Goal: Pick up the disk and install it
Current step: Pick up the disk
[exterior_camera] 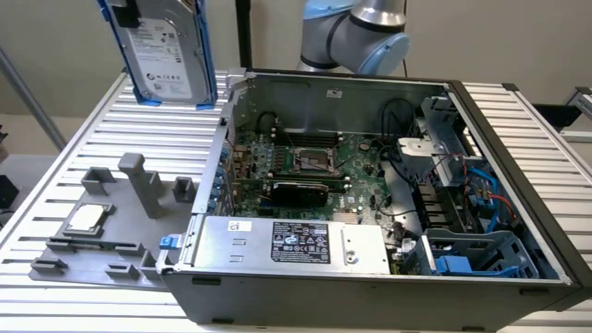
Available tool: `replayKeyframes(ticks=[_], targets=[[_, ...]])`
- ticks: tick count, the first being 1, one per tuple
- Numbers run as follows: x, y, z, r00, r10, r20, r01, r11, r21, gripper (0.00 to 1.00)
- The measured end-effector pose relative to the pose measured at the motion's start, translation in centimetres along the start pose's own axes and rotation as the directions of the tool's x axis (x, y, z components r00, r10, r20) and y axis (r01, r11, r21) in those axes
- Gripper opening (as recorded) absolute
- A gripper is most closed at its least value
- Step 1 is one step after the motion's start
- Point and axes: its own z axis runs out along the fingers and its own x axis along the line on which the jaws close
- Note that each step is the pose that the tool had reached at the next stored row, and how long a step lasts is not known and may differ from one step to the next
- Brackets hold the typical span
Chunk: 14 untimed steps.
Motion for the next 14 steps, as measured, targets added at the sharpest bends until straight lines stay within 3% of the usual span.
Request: replayKeyframes(ticks=[14], targets=[[0.8, -6.43, -0.38, 1.0000, 0.000, 0.0005, 0.000, 1.0000, -0.0004, 0.00]])
